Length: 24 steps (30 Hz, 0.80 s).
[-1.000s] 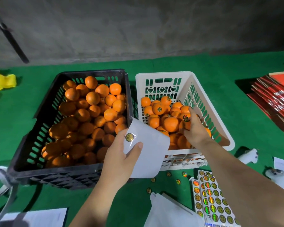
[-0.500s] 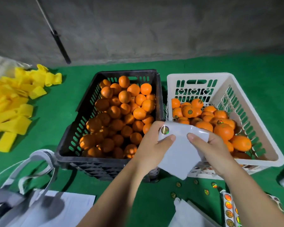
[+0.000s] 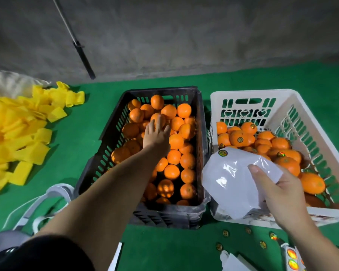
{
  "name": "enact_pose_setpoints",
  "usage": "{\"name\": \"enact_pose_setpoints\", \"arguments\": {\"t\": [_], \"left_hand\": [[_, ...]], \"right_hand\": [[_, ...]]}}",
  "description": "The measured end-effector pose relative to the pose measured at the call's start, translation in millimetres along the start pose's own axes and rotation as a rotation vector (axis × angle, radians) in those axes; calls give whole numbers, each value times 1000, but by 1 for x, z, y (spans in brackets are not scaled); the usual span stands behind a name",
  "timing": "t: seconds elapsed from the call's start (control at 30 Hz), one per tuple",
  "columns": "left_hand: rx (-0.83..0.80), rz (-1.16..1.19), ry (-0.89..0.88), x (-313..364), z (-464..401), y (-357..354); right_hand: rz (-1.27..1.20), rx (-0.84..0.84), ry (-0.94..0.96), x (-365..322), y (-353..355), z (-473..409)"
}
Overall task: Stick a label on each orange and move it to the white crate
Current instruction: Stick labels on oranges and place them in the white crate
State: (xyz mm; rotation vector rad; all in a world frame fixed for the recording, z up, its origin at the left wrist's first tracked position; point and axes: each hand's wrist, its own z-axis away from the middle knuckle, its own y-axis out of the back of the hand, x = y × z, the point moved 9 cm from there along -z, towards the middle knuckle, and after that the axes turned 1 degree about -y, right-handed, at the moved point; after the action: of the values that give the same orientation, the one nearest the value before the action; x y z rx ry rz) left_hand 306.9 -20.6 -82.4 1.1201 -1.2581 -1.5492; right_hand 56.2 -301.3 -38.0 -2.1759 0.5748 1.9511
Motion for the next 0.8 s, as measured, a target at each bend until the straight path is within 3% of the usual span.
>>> {"name": "enact_pose_setpoints", "arguments": {"t": [0.13, 0.27, 0.43, 0.53, 0.63, 0.73, 0.8], "left_hand": [[-87, 1, 44, -17, -34, -3], [60, -115, 49, -21, -53, 7], [98, -166, -19, -13, -52, 4], [106, 233, 14, 1, -30, 13], [-43, 1010, 91, 13, 10, 21], [-207, 1633, -52, 43, 79, 47], [-269, 1761, -179, 63, 129, 68]], "right_hand": [[-75, 10, -60, 9, 0, -3], [-25, 6, -16, 3, -4, -4], [2, 10, -74, 10, -5, -4], [-36, 10, -100, 12, -5, -4], [-62, 41, -141, 15, -1, -4], [-103, 24, -165, 12, -1, -4], [-133, 14, -175, 10, -2, -3]]}}
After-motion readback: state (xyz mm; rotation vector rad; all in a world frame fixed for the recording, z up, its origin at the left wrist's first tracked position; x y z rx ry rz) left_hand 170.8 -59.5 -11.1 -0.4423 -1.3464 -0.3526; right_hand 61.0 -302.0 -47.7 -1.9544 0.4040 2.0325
